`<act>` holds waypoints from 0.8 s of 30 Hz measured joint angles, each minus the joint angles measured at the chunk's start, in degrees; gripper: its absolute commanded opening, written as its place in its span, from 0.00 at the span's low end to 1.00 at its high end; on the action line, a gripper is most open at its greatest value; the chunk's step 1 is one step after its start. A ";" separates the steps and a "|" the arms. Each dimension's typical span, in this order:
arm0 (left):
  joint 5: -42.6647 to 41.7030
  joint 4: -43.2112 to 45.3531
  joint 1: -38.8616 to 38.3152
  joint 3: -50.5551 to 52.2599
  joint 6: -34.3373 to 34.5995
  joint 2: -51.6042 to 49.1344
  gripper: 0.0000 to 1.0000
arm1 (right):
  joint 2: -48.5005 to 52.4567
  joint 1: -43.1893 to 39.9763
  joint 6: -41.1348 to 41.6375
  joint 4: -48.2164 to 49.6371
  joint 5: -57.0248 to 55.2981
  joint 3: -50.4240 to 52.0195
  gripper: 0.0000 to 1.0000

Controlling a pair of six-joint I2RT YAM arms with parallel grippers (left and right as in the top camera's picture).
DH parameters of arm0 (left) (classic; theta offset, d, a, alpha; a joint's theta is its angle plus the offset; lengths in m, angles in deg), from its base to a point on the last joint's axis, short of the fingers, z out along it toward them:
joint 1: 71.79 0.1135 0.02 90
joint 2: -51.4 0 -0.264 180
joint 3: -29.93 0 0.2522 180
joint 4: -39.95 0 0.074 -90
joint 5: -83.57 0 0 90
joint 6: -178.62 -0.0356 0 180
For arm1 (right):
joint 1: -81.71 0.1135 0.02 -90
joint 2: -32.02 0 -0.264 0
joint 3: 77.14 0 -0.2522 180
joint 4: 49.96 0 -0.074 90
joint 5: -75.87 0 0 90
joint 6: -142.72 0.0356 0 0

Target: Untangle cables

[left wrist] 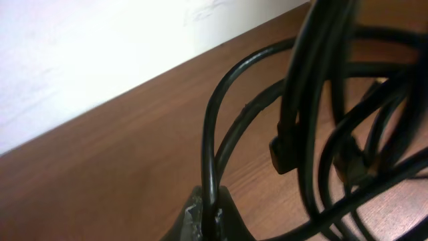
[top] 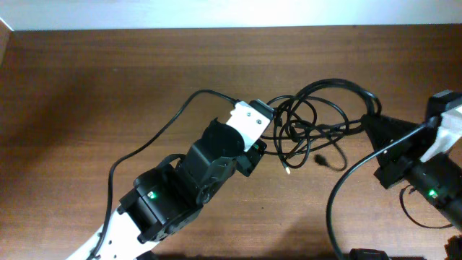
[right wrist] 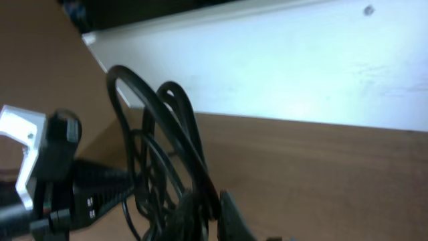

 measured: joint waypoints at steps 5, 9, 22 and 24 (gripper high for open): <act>1.70 -2.78 -0.39 -0.63 2.99 0.46 0.00 | -1.68 0.24 4.96 0.24 -4.92 0.02 0.04; 1.77 -3.21 -0.50 -0.63 4.33 0.98 0.00 | -2.08 0.44 9.25 -4.09 -12.46 0.04 0.04; 8.28 -2.36 0.70 0.28 4.59 5.81 0.00 | -2.95 -0.11 13.05 -13.05 -36.33 -0.39 0.21; 7.41 -1.49 0.74 0.28 4.35 6.34 0.00 | -2.95 -0.11 10.71 -13.03 -35.23 -0.39 0.44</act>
